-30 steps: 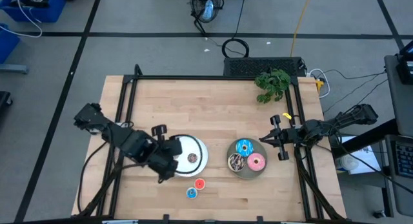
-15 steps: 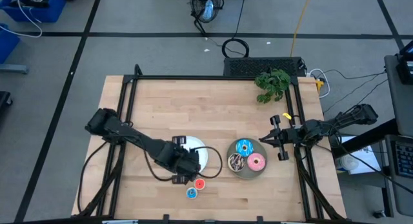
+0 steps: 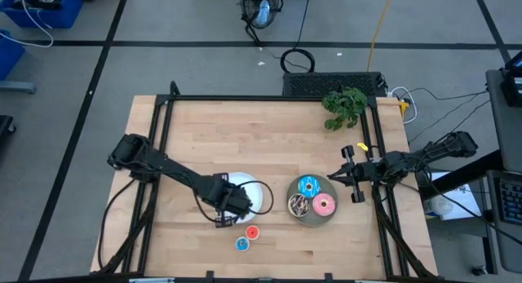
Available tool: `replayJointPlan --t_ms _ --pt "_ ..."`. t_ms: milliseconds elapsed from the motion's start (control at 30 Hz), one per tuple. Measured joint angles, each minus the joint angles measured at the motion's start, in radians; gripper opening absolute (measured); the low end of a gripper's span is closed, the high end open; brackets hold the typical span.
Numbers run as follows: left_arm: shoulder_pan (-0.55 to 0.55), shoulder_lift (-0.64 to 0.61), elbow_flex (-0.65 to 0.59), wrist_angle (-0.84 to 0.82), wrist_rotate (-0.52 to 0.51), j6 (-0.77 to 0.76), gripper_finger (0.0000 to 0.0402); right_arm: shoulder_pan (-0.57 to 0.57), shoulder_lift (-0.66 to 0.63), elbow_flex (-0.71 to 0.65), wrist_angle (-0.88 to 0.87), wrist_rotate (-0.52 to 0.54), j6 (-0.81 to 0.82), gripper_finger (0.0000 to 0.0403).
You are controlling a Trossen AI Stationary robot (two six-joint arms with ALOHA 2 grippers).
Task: Pick & Place donuts
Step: Put the small brown donut on the white plate, then put the small blue donut on the white plate
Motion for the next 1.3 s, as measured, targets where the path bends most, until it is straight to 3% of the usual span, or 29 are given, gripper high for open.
replayJointPlan --t_ms 133,233,667,833,1033,1300 --pt "0.017 0.0 -0.05 0.055 0.048 0.011 0.0007 0.0 0.0 0.0 0.0 0.0 0.0 0.0" --pt "0.021 0.0 -0.071 0.084 0.061 0.051 0.0021 0.0 0.0 0.0 0.0 0.0 0.0 0.0" --pt "0.018 0.001 -0.083 0.097 0.047 0.056 0.021 0.0 0.0 0.0 0.0 0.0 0.0 0.0" --pt "0.02 0.001 -0.027 0.041 0.043 0.062 0.0249 0.0 0.0 0.0 0.0 0.0 0.0 0.0" --pt "0.013 0.001 0.15 -0.126 0.022 0.094 0.024 0.0 0.0 0.0 0.0 0.0 0.0 0.0" --pt "-0.016 -0.001 0.371 -0.225 -0.008 0.106 0.018 0.0 0.0 0.0 -0.003 0.0 0.0 0.0"
